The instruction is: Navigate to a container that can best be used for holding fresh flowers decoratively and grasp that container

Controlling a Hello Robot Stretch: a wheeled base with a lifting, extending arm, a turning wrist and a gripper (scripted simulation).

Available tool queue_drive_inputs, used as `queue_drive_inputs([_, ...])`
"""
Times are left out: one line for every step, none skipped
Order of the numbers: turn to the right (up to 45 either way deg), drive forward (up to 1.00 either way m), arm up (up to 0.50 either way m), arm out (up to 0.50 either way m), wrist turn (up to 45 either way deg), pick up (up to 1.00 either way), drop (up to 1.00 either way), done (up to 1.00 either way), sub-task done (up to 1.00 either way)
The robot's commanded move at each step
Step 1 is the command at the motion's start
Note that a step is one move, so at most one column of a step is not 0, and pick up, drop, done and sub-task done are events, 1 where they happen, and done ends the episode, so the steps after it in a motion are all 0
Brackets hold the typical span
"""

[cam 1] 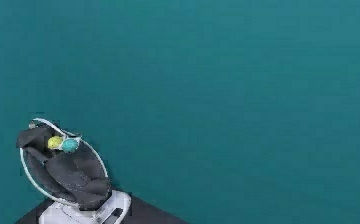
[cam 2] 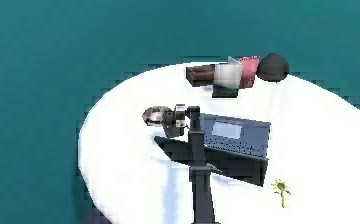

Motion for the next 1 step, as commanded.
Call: queue_drive_inputs([0.0, 0.0, 0.0, 0.0, 0.0, 1.0, 0.0, 0.0, 0.0])
